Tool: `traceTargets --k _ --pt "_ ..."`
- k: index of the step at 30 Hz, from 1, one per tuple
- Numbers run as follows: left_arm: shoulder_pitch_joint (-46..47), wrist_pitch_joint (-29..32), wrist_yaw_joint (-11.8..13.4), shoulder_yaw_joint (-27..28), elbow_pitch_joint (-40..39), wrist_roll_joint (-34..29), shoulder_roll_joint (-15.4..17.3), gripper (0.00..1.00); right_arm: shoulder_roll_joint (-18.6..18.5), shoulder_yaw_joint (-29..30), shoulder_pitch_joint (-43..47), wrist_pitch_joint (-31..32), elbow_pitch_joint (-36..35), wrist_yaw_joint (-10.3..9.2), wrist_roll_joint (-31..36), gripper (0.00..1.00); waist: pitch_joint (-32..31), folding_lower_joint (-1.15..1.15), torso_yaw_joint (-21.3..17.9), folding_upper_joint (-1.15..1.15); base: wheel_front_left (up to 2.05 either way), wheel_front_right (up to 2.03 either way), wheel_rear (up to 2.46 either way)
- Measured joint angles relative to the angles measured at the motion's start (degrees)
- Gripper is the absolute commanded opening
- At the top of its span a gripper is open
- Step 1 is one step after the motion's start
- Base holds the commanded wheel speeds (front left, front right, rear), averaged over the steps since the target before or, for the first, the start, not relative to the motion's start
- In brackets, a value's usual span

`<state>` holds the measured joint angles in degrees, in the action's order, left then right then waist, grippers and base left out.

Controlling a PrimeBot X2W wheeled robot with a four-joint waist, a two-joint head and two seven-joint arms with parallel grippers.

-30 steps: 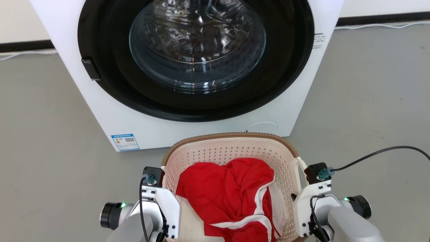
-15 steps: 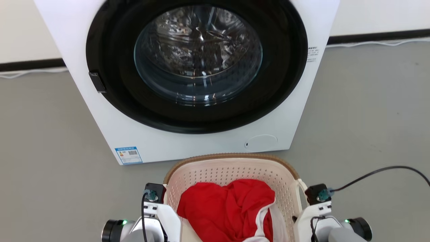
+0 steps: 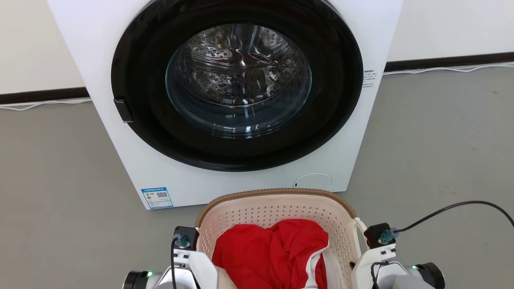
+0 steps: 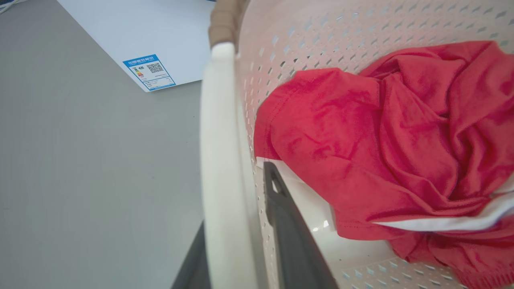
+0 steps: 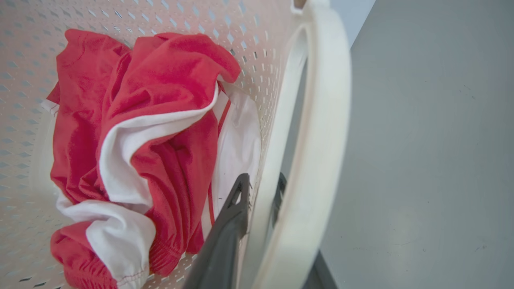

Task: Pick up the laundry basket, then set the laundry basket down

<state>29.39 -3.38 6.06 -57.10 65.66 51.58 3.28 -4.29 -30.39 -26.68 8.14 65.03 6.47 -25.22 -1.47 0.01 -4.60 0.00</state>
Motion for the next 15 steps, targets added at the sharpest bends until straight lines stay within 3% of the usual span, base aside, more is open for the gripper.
traceTargets --k 15 --pt "0.02 0.18 0.08 -2.47 0.33 2.74 0.04 0.0 -0.02 -0.63 -0.05 0.47 0.23 0.0 0.0 0.0 0.28 0.0 -0.52 0.0 0.0 0.0 0.0"
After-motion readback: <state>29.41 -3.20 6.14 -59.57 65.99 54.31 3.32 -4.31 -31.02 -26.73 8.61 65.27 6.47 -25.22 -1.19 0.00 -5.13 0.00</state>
